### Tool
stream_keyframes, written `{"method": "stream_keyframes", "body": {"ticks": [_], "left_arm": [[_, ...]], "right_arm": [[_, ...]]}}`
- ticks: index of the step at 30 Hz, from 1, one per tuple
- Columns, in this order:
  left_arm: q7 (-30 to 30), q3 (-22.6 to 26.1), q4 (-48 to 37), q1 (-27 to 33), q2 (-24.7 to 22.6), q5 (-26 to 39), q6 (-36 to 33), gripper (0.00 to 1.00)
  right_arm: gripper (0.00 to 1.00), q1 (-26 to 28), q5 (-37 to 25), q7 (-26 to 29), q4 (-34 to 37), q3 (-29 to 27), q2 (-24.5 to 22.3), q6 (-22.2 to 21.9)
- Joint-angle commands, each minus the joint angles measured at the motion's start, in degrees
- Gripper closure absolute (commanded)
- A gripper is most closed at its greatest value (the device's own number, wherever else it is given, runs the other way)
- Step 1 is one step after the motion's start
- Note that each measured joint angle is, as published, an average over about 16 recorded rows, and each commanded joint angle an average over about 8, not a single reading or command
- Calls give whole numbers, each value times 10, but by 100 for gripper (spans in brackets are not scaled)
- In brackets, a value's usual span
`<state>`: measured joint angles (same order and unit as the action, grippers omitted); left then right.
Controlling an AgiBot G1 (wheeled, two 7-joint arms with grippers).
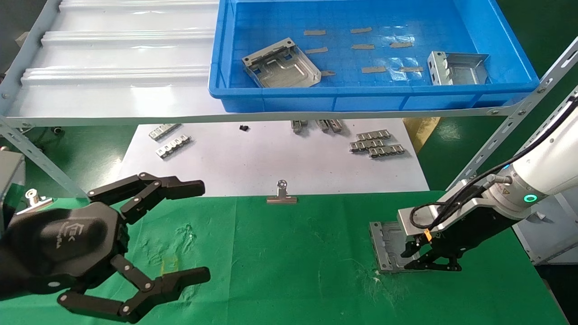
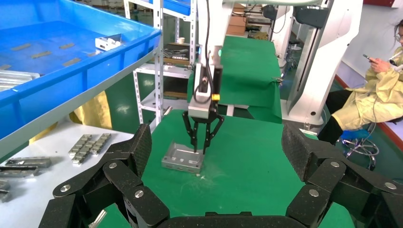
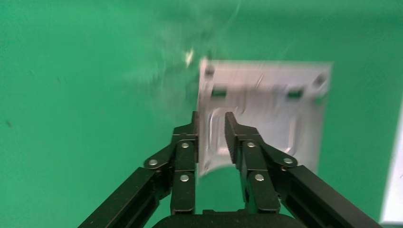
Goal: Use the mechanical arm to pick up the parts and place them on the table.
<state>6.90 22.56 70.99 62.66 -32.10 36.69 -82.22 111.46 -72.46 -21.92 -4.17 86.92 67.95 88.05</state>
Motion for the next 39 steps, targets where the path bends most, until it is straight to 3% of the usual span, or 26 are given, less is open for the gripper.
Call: {"method": "stream_keyframes", "body": {"ticks": [1, 10, 23, 39], "left_arm": [[0, 0, 0, 0, 0, 0, 0, 0], [0, 0, 0, 0, 0, 0, 0, 0], [0, 0, 0, 0, 0, 0, 0, 0], [0, 0, 0, 0, 0, 0, 0, 0]], "right_arm": [[0, 7, 11, -5, 1, -7, -4, 11], [0, 12, 64, 16, 13, -41, -24, 35], [0, 1, 59, 17, -5, -48, -27, 31], [0, -126, 122, 96, -181, -217, -104, 18]]}}
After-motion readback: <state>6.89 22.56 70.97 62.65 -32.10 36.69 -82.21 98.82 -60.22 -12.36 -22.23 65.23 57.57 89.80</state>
